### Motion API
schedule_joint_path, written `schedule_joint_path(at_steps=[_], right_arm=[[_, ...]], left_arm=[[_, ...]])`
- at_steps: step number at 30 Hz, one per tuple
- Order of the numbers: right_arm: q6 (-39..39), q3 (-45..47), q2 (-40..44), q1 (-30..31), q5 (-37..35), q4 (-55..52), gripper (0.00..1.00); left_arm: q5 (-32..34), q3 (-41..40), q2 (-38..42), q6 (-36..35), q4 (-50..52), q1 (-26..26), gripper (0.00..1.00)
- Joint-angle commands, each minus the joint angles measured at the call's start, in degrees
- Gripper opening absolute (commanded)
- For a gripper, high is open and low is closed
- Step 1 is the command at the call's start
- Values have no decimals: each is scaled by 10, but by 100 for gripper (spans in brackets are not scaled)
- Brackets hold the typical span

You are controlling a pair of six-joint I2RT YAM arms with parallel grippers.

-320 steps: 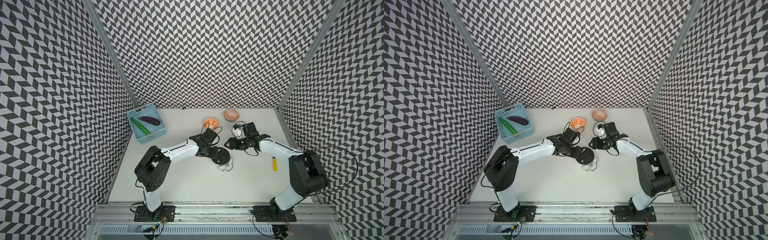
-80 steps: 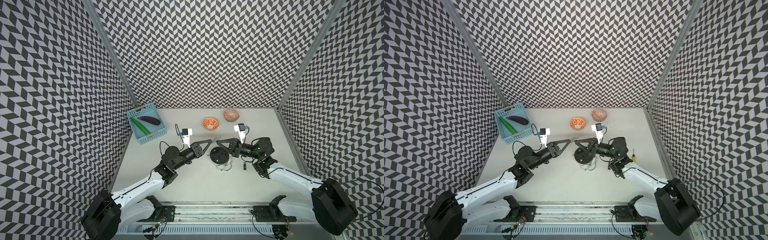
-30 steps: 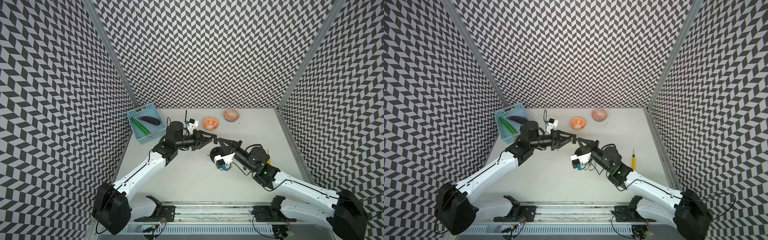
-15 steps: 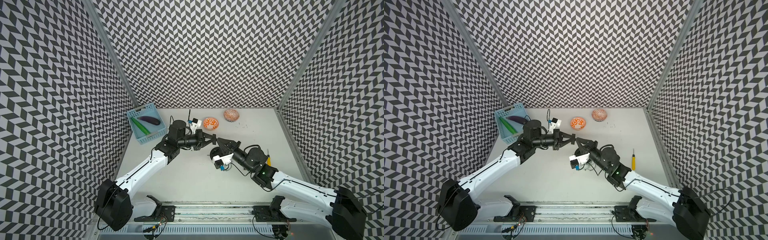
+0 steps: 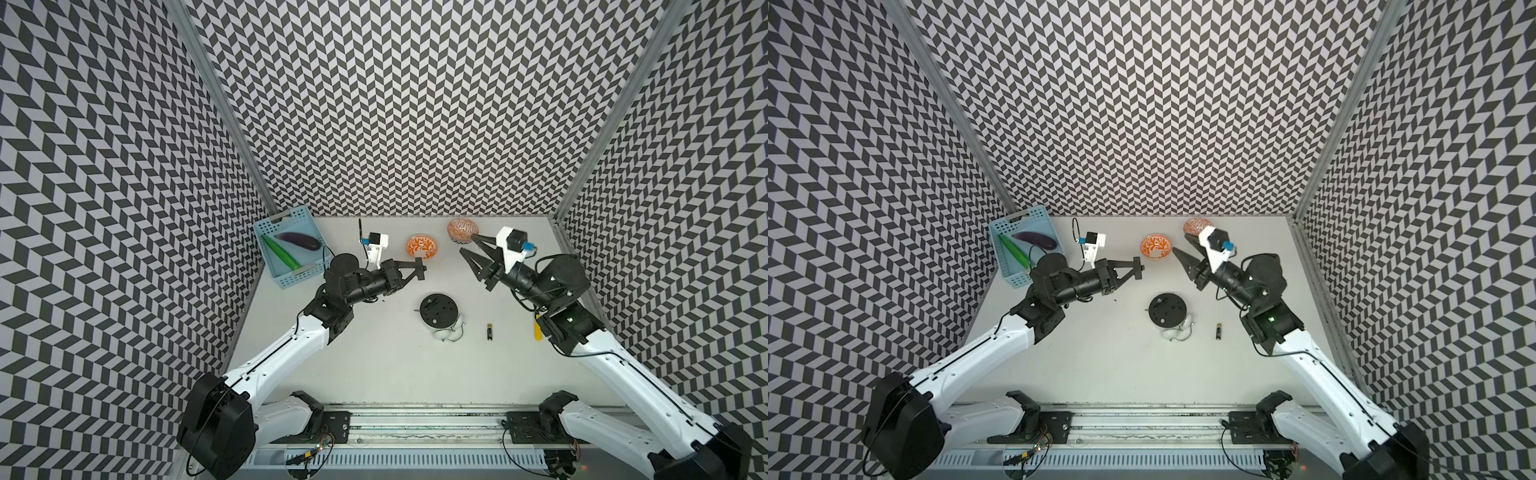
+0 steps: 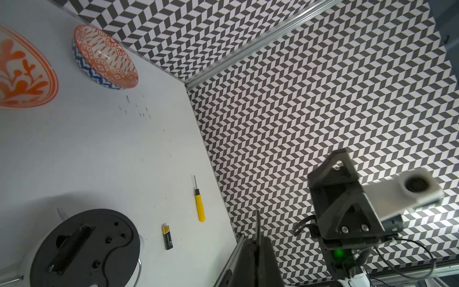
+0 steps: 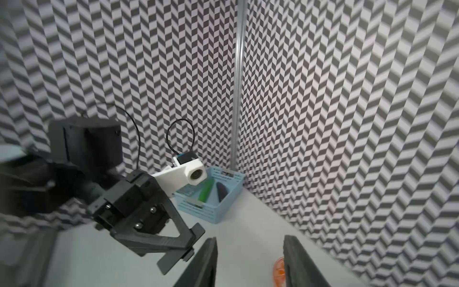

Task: Remove the battery from the alarm
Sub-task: Pick up the cover from the center of the board.

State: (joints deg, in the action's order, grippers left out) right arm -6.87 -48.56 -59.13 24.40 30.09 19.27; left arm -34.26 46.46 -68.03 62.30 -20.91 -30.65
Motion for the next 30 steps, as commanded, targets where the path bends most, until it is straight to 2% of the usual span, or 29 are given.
schedule_joint_path(at_steps=[1, 3, 4, 7, 13, 30], right_arm=[[-330, 2, -65, -10, 216, 99, 44], [-354, -7, -88, -8, 229, 133, 43], [-414, -4, -92, -8, 236, 151, 43], [-451, -13, -100, -8, 228, 157, 43], [-470, -30, -126, -7, 244, 146, 38], [-532, -25, -150, -7, 260, 225, 21]], left_arm=[[22, 4, 5, 7, -76, -3, 0], [27, 9, 3, 9, -81, -5, 0], [30, 11, 1, 11, -85, -6, 0], [28, 16, -9, 21, -104, -10, 0], [19, 32, -28, 26, -118, -24, 0], [19, 48, -42, 31, -125, -56, 0]])
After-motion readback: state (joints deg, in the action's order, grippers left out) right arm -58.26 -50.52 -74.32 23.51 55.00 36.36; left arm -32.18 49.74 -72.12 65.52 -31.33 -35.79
